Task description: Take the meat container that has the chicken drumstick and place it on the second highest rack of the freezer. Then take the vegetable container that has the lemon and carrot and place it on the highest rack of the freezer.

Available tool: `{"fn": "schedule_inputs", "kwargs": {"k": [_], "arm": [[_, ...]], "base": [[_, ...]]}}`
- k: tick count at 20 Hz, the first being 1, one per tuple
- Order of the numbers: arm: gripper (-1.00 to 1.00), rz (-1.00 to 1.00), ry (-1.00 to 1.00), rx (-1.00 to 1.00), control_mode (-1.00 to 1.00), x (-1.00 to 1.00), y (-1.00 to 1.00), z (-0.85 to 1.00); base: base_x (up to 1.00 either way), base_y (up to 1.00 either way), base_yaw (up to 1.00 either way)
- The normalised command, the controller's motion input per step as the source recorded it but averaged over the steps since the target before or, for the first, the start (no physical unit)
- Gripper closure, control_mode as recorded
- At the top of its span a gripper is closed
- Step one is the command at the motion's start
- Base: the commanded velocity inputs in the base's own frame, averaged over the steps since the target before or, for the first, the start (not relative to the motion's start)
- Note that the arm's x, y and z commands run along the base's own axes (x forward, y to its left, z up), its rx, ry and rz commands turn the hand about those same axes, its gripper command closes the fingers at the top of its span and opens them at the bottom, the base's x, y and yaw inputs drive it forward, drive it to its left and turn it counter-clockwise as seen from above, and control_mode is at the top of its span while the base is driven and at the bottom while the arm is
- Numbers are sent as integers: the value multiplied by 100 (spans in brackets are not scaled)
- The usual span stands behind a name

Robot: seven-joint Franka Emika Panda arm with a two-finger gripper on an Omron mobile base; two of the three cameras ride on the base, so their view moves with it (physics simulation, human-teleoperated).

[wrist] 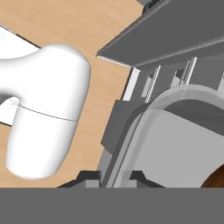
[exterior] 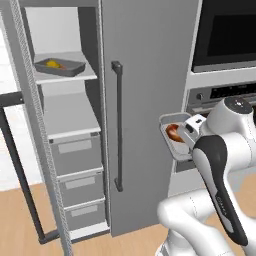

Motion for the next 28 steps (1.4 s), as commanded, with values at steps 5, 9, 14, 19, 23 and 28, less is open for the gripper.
{"fn": "schedule_inputs", "kwargs": {"k": [5, 9, 14, 19, 23, 28], "arm": [[100, 0, 0, 0, 100, 0, 0, 0], [100, 0, 0, 0, 100, 0, 0, 0], [100, 0, 0, 0, 100, 0, 0, 0], [100, 0, 0, 0, 100, 0, 0, 0], [100, 0, 0, 0, 100, 0, 0, 0], [100, 0, 0, 0, 100, 0, 0, 0]], "base": [[1, 93, 5], [21, 42, 20], [24, -4, 17], [29, 0, 11], [40, 0, 5], [55, 0, 2]]}}
